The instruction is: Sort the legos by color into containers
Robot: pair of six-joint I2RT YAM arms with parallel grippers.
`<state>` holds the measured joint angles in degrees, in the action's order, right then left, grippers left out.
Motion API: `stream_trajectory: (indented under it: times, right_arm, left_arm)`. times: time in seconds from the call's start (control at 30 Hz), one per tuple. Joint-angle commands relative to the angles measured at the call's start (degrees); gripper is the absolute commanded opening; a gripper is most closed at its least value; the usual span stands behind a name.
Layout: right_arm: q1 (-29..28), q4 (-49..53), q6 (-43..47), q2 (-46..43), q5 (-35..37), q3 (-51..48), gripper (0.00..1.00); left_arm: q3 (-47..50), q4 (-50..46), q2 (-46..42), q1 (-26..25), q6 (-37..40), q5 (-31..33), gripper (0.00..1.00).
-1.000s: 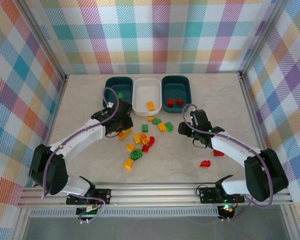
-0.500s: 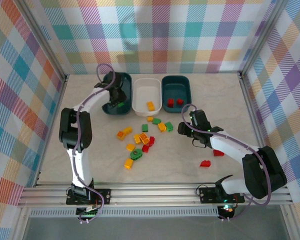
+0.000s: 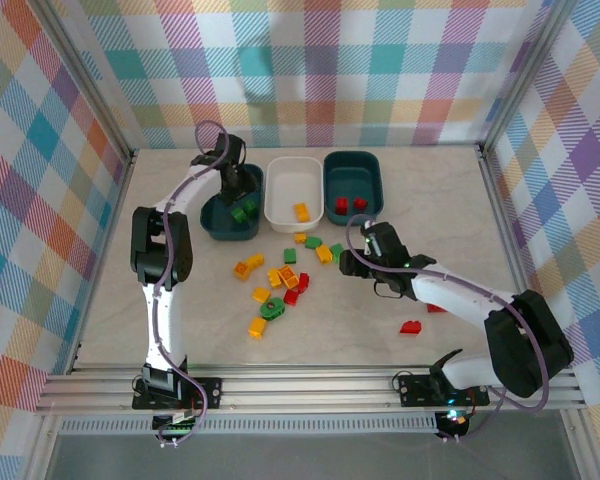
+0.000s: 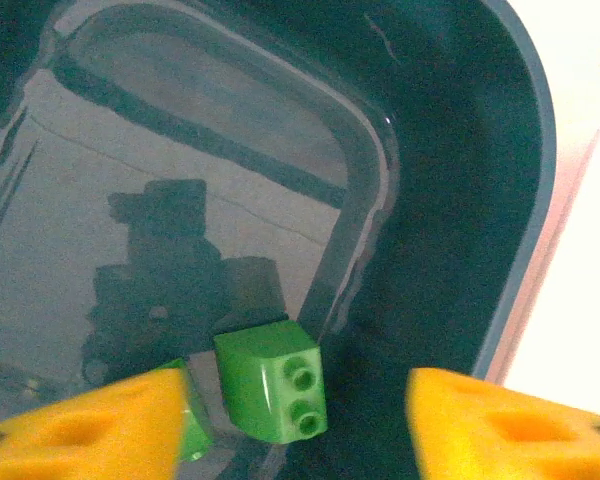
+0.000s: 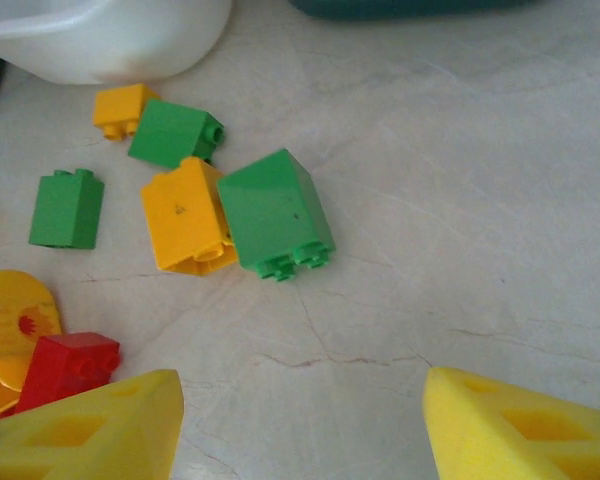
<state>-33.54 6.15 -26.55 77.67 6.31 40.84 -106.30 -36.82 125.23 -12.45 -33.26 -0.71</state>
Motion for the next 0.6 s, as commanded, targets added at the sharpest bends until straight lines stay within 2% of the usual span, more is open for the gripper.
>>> stream_trajectory:
  times: [0.0,0.13,0.3,0.47,0.57]
  right_arm:
    - [-2.9,0.9,2.6,1.8,0.1,4.2,0.65]
    - [-8.6,3.1,5.9,5.6,-0.2,9.6,0.64]
    - [-15.7,7.6,10.9,14.9,0.4,18.1,0.59]
    - [-18.1,11.3,11.7,22.9,2.0,25.8,0.59]
    - [-18.2,13.7,12.6,26.3,2.1,28.8,0.61]
  left_arm:
    - [1.4,-0.7,-3.3,0.2,0.6,-1.7,0.77]
    - [6.3,-0.2,-8.2,0.2,1.0,-0.2,0.79]
    - [21.9,5.0,-23.8,1.2,-0.3,3.2,0.82]
    - [34.4,4.9,-36.9,3.9,-3.0,4.7,0.86]
    - [43.7,7.8,-43.5,4.5,-5.3,1.0,0.86]
